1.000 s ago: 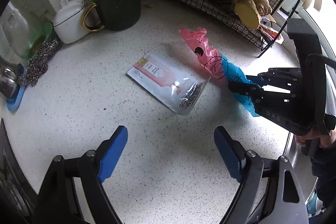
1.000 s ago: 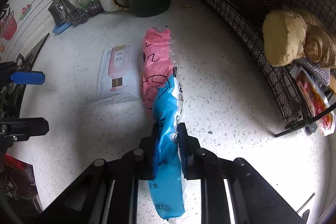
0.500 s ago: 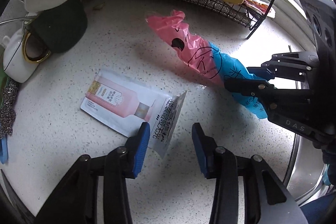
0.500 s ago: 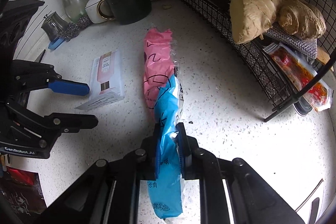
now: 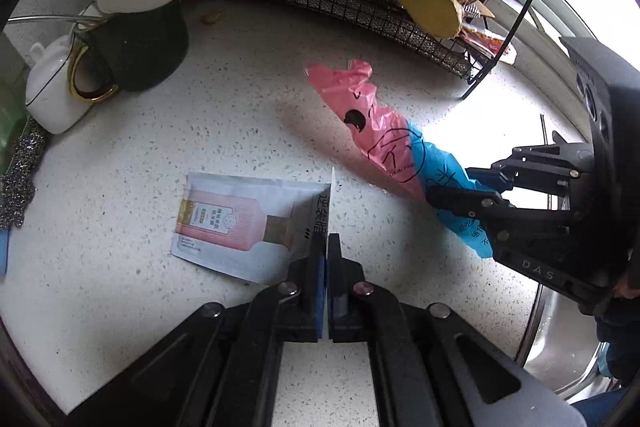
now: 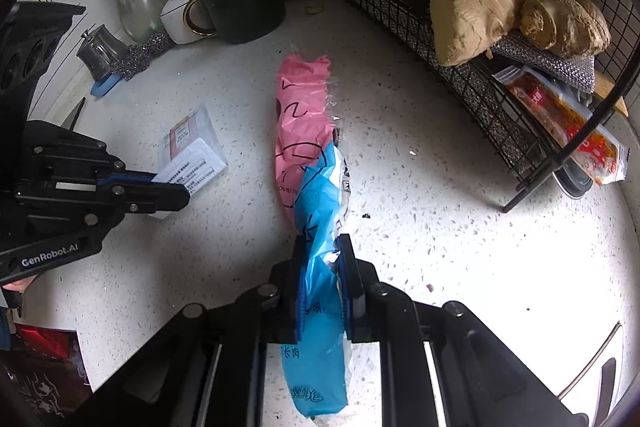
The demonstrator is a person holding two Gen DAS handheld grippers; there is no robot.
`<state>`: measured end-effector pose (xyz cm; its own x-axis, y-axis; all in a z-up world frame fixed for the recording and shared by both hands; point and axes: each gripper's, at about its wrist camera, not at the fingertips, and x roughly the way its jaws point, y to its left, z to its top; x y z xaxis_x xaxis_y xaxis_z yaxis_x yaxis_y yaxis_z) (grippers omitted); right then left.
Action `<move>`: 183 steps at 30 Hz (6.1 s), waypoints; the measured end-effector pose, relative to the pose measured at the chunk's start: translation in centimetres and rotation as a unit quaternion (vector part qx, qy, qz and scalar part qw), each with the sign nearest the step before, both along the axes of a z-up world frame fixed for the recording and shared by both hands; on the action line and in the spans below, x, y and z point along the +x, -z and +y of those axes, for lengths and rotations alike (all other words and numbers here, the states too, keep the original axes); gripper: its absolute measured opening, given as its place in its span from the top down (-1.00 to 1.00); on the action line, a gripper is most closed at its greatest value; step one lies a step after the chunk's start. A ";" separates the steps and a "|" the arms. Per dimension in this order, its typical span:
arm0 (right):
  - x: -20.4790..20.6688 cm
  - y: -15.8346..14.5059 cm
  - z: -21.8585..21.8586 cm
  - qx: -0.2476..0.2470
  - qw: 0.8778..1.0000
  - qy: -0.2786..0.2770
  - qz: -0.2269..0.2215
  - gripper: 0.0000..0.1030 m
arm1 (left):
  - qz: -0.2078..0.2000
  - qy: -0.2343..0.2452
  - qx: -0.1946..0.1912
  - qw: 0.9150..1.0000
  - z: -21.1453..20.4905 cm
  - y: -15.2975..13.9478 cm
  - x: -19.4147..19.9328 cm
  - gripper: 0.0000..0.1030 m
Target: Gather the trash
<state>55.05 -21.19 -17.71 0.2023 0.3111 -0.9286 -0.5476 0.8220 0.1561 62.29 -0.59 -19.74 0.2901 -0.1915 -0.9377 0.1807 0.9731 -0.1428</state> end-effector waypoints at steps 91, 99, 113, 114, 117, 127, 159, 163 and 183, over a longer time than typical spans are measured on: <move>-40.3 21.3 6.2 -0.075 0.995 -0.038 0.049 0.76 | 0.077 -0.165 -0.090 0.979 3.8 26.5 -47.4 1.00; -40.1 28.3 6.5 -0.101 0.994 -0.030 0.031 0.76 | 0.095 -0.140 -0.091 0.981 2.1 34.2 -45.6 1.00; -39.7 29.8 4.3 -0.080 0.996 0.008 0.035 0.76 | 0.096 -0.140 -0.080 0.982 2.5 37.3 -44.2 -0.03; -39.6 29.7 4.1 -0.081 0.996 0.009 0.035 0.76 | 0.095 -0.140 -0.073 0.983 2.4 37.1 -44.2 -0.14; -39.6 29.5 3.8 -0.082 0.996 0.011 0.038 0.76 | 0.089 -0.127 -0.047 0.987 2.0 36.3 -44.5 -0.18; -39.6 30.3 5.0 -0.078 0.995 -0.013 0.063 0.76 | 0.095 -0.137 -0.038 0.985 3.5 35.1 -46.8 -0.20; -38.1 42.7 9.6 -0.167 0.972 -0.101 0.130 0.72 | 0.116 -0.185 -0.018 0.976 7.5 40.6 -47.9 -1.00; -37.9 43.1 9.8 -0.172 0.973 -0.101 0.119 0.53 | 0.116 -0.183 -0.020 0.976 7.4 40.4 -48.4 -1.00; -41.9 26.6 8.0 -0.120 0.986 -0.096 0.060 -0.99 | 0.059 -0.225 0.015 0.972 5.9 24.5 -52.7 -1.00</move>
<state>13.11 -13.19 -44.32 0.0444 0.1012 -0.9939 -0.6869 0.7255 0.0432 9.59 5.34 -44.23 0.2286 -0.0425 -0.9726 -0.2809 0.9537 -0.1077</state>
